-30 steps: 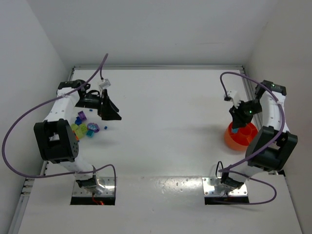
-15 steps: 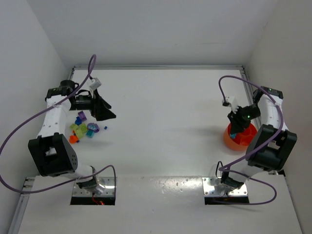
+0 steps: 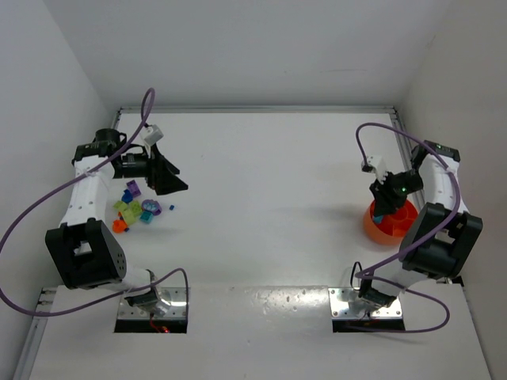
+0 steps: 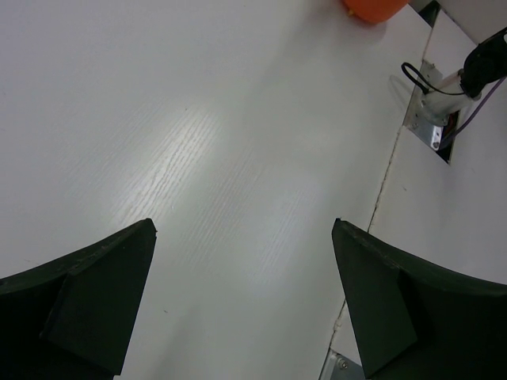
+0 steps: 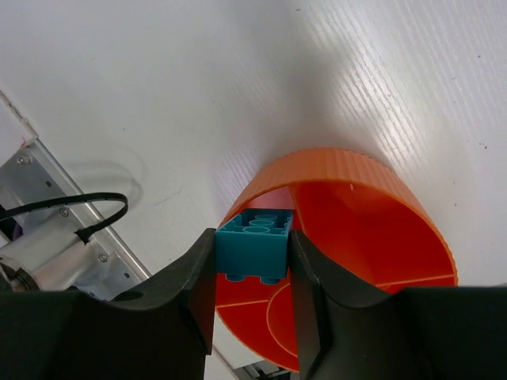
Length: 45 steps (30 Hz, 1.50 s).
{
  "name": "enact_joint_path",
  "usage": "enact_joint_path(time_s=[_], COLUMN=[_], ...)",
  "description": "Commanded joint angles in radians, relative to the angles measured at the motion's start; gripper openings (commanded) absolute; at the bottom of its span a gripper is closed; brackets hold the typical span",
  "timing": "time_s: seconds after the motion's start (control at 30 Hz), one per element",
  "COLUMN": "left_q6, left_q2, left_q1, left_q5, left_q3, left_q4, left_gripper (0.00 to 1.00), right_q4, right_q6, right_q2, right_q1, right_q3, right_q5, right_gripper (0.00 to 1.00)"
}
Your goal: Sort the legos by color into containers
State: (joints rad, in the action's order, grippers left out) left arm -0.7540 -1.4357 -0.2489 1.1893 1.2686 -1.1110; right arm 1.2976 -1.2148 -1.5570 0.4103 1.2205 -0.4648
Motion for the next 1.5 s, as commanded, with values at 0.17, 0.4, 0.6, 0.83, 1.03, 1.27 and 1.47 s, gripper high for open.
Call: enact_joint_path(time_s=[0.17, 0.4, 0.6, 0.83, 1.03, 1.27, 1.47], left_q6=[-0.002, 0.007, 0.007, 0.019, 0.028, 0.061, 0.277], left_q2=[0.031, 0.031, 0.031, 0.031, 0.031, 0.040, 0.093], left_q1=[-0.021, -0.030, -0.030, -0.052, -0.070, -0.165, -0.283], left_q5=[0.024, 0.024, 0.024, 0.024, 0.024, 0.000, -0.226], left_q3=[-0.006, 0.003, 0.003, 0.003, 0.003, -0.018, -0.089], left_q4=[0.028, 0.048, 0.057, 0.068, 0.079, 0.112, 0.337], left_gripper=[1.00, 1.00, 1.00, 1.00, 1.00, 1.00, 1.00], right_q4=[-0.121, -0.142, -0.164, -0.212, -0.233, -0.247, -0.306], right_q6=[0.055, 0.055, 0.083, 0.165, 0.216, 0.268, 0.443], right_q2=[0.077, 0.077, 0.087, 0.098, 0.087, 0.078, 0.100], right_q1=[0.004, 0.004, 0.004, 0.004, 0.004, -0.008, -0.044], right_q3=[-0.087, -0.096, -0.096, -0.085, -0.067, -0.009, 0.013], right_q5=[-0.028, -0.028, -0.037, -0.057, -0.077, -0.158, -0.216], right_gripper=[0.06, 0.17, 0.34, 0.54, 0.55, 0.55, 0.55])
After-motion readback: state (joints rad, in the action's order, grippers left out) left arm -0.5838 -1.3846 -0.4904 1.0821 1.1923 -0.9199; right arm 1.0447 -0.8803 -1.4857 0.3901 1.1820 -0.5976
